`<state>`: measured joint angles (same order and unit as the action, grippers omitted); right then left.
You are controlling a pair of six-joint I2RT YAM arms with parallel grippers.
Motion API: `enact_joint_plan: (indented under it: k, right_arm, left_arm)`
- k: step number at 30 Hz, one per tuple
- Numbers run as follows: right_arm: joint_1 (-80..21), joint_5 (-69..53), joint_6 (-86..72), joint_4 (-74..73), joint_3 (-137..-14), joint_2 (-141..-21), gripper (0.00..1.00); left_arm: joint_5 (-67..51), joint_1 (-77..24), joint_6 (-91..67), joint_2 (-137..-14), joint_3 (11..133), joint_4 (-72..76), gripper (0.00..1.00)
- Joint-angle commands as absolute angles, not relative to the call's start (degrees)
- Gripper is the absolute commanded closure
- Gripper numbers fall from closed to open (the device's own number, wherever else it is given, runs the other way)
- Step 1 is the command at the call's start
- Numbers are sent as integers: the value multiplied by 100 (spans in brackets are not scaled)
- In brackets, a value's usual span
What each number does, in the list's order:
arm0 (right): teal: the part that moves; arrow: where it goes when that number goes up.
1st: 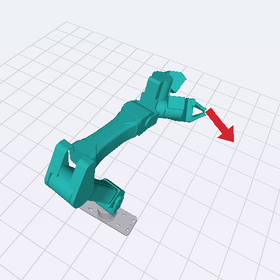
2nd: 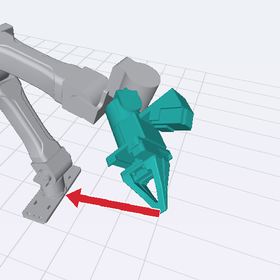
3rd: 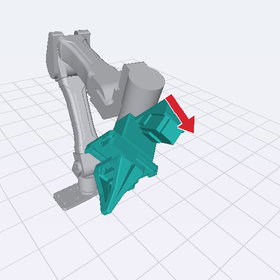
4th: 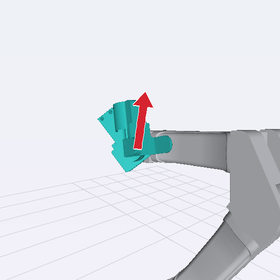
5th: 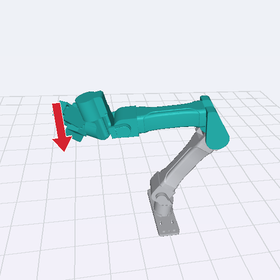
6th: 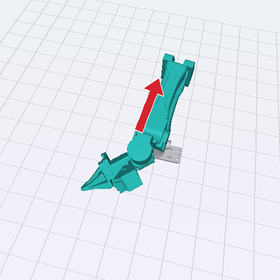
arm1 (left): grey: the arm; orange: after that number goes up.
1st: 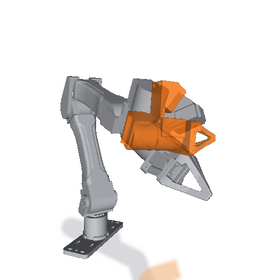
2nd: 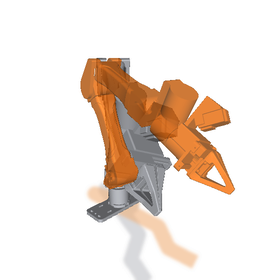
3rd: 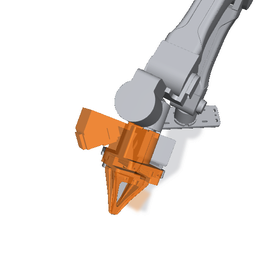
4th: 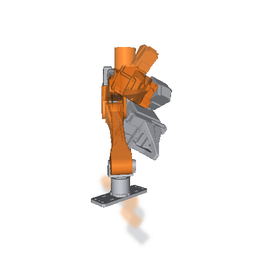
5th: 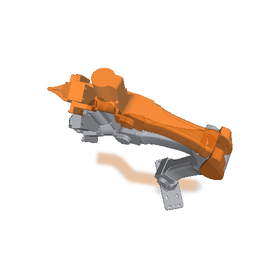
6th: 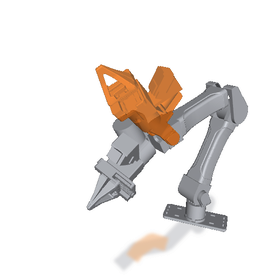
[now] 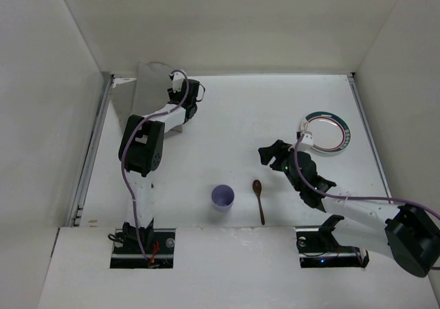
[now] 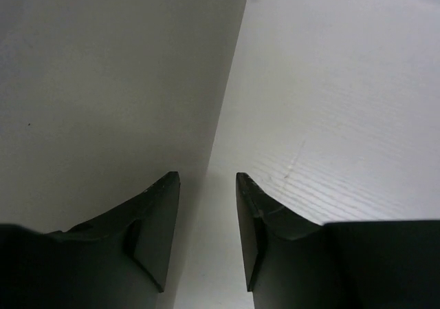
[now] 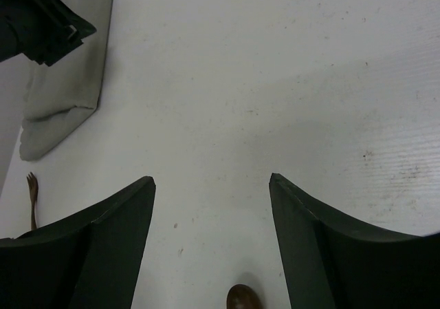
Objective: Set the dinner table for one person
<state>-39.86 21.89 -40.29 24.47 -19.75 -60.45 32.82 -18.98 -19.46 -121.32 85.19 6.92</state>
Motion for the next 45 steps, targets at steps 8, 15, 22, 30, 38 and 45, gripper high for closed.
enact_joint_plan:
  k: [8,15,22,30,38,45]
  right_arm:
    - [-4065,2145,-3973,2725,-2057,-6064,26]
    - [-4074,2189,-3946,2725,-2057,-6064,25]
    - [-4074,2197,-3946,2733,-2066,-6082,25]
    - [-4100,2145,-3955,2795,-2092,-6240,24]
    - [-4126,2022,-3955,2839,-2144,-6407,25]
    - [-4205,1899,-3894,2856,-2232,-6512,52]
  left_arm:
    - [3060,-1806,-1740,-12656,9097,255,82]
    - [2400,-2192,-1854,-12516,8877,597,97]
    - [1881,-2693,-1740,-11998,8342,1168,96]
    - [2258,-2711,-2020,-10629,6885,1818,62]
    - [3006,-2405,-3749,-8861,4880,2154,54]
    - [2340,-1491,-5184,-8595,4043,2118,57]
